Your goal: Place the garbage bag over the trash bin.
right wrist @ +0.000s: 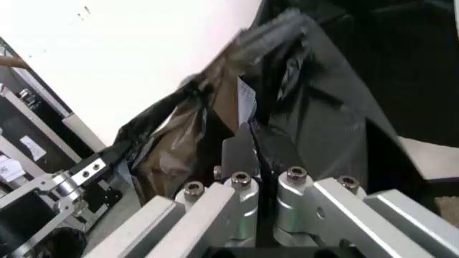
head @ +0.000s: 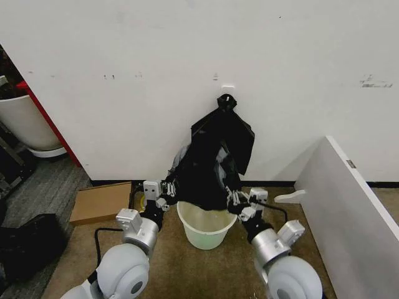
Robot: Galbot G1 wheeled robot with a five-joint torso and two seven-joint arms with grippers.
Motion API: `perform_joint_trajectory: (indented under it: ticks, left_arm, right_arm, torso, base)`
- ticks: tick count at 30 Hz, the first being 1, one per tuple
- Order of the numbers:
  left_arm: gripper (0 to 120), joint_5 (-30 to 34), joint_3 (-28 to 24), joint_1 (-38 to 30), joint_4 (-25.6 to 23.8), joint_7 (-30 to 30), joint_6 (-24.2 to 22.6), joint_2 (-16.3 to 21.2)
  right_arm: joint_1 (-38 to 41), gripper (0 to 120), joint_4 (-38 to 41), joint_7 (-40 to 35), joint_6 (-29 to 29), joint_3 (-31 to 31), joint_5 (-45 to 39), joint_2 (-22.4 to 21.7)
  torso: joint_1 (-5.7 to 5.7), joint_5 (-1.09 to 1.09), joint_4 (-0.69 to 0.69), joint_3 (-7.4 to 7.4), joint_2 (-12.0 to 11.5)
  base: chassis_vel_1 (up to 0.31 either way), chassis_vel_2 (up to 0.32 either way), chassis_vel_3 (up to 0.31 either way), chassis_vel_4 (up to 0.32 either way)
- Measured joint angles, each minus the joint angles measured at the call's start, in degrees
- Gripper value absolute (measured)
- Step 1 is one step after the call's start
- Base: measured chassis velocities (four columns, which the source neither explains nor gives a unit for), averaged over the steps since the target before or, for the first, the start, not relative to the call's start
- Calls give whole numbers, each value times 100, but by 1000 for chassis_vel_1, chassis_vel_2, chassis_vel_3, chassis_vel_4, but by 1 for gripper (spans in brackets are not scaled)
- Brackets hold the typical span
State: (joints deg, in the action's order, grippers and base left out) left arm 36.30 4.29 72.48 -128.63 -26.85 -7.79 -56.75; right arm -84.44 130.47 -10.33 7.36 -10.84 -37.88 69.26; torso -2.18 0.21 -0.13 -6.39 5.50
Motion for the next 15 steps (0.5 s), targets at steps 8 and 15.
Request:
perform_joint_trajectory:
  ticks: [8,15]
  left_arm:
    - [0,-9,-120,-79,356,47,107,-132]
    - [0,-72,-193,26,853,86,460,-413]
  right_arm:
    - [-267,0,-267,52,-282,-116,166,101]
    - [-344,0,-593,94,-542,-169,275,274]
  torso:
    - [0,0,-1,0,0]
    - [0,0,0,0,0]
  base:
    - [0,0,0,0]
    - [0,0,0,0]
